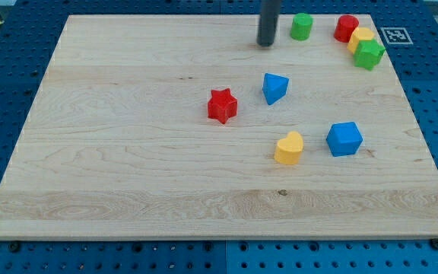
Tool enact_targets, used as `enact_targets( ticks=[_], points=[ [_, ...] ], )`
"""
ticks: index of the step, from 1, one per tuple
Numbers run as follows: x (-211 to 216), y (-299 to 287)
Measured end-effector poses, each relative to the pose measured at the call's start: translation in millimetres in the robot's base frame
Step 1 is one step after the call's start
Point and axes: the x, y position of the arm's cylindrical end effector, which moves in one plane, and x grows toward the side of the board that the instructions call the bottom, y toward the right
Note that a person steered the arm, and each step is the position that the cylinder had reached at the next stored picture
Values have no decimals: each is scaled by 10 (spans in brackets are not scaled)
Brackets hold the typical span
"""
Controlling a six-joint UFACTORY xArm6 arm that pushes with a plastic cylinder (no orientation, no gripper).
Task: Push the green circle to the left side of the red circle
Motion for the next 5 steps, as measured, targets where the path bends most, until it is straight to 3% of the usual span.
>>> enact_targets(
  ticks=[1, 4, 5],
  points=[
    [-290, -13],
    [-408, 1105],
    [-360, 822]
  ],
)
